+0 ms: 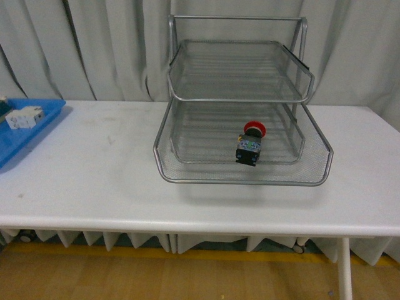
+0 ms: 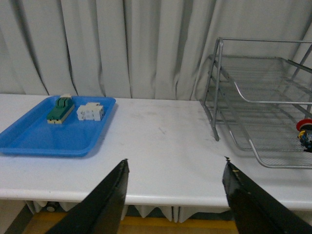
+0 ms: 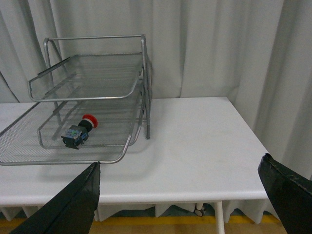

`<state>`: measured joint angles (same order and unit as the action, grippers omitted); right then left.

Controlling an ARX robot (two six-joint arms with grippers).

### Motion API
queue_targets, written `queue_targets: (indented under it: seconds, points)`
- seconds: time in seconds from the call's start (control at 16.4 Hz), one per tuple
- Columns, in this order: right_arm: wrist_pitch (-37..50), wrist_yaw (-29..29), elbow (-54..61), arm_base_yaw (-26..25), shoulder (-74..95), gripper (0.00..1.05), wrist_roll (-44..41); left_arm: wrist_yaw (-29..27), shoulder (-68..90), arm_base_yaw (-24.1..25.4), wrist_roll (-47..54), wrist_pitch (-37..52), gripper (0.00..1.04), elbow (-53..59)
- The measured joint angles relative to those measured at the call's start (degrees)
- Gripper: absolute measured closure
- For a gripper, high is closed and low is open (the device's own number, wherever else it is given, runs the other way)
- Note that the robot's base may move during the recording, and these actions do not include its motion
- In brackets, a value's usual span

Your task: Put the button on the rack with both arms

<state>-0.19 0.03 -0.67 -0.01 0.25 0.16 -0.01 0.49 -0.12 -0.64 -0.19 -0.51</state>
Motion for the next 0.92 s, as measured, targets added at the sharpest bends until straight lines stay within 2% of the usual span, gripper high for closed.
queue_targets:
  seconds: [0.06,0.18,0.24,0.31,0.37,0.43,0.49,0.55,0.61,0.73,0.79,0.92]
  points:
    - [0.0,0.0,0.0,0.0,0.0,0.06,0.0,0.0,0.0,0.0,0.0,0.0,0.35,0.0]
    - [0.0,0.0,0.0,0.0,0.0,0.06,0.0,0.0,0.0,0.0,0.0,0.0,0.10,0.0]
    - [0.7,6.5,-0.4,2.8,3.0,0.06,1.6,0.0,0.0,0.0,0.0,0.0,0.06,0.0]
    - [5.7,10.6,-1.7,4.0,10.0,0.06,2.5,0.0,0.0,0.0,0.0,0.0,0.07,0.0]
    - [12.1,11.0,-3.8,3.4,17.4,0.06,3.2,0.1,0.0,0.0,0.0,0.1,0.07,0.0]
    - [23.6,8.6,-8.3,1.0,29.7,0.06,4.7,0.0,0.0,0.0,0.0,0.0,0.07,0.0]
    - [35.4,4.1,-17.7,0.4,47.1,0.06,7.8,0.0,0.0,0.0,0.0,0.0,0.07,0.0]
    - [37.9,2.6,-23.4,1.2,55.6,0.06,9.3,0.0,0.0,0.0,0.0,0.0,0.07,0.0]
    - [37.1,1.4,-30.0,2.1,65.0,0.06,10.8,0.0,0.0,0.0,0.0,0.0,0.07,0.0]
    - [30.1,-3.7,-43.9,5.6,84.0,0.06,13.0,0.0,0.0,0.0,0.0,0.0,0.07,0.0]
    - [28.1,-4.8,-48.1,6.8,88.4,0.10,13.6,0.0,0.0,0.0,0.0,0.0,0.07,0.0]
    - [25.0,-6.8,-54.3,8.7,93.4,0.26,13.7,0.0,0.0,0.0,0.0,0.0,0.07,0.0]
